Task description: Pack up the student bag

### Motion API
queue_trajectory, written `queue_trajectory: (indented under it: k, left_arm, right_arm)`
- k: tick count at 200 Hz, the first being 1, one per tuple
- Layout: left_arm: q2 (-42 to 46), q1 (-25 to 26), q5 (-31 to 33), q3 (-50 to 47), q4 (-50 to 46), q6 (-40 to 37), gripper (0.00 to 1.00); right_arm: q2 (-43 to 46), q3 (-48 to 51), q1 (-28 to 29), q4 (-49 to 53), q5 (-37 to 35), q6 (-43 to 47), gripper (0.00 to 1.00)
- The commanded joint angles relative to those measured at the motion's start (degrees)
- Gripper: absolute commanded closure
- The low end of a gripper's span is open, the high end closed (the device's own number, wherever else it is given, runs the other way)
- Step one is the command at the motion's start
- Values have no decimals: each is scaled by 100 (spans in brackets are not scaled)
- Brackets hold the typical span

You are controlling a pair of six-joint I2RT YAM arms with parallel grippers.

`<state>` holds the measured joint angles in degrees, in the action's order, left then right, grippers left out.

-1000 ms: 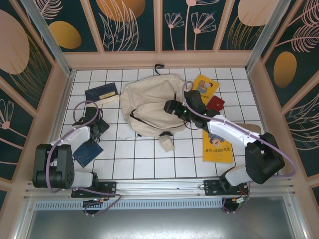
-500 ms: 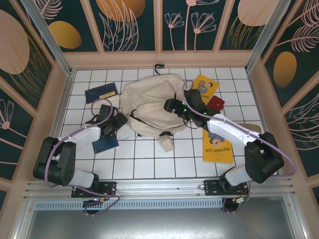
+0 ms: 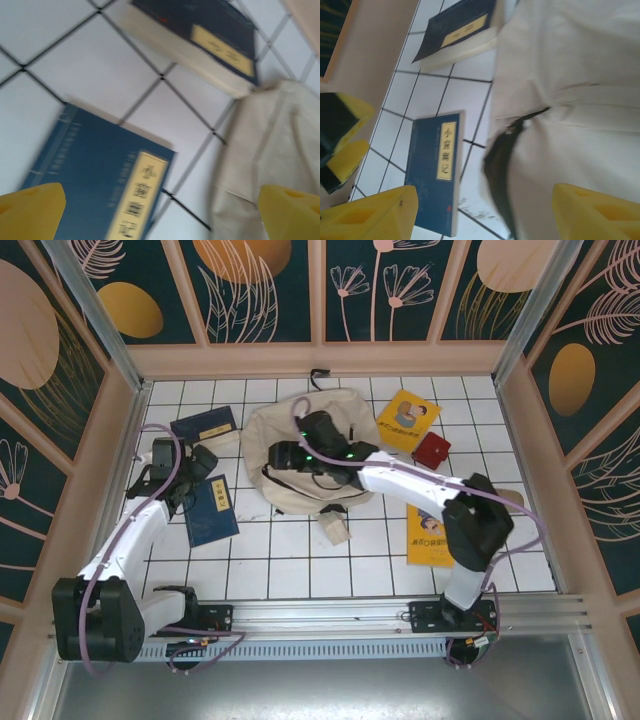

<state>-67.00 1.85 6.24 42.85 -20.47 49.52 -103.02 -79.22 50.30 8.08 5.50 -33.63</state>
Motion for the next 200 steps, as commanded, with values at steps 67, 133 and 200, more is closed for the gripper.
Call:
queue_trajectory:
  k: [67,133,200]
  left_arm:
    - [-340,-990,13,-1010,494,-256,2]
    - [-603,-993,-299,-1065,500,-231,2]
    - [-657,-1001,-1456,-1270,811,-396,10]
  right_arm:
    - [-2974,-3276,1084,1675,108,1049,57]
    - [-4026,-4296,1107,2172,-84,1181,57]
    - [-4293,-4379,1096,2313,-165,1233,62]
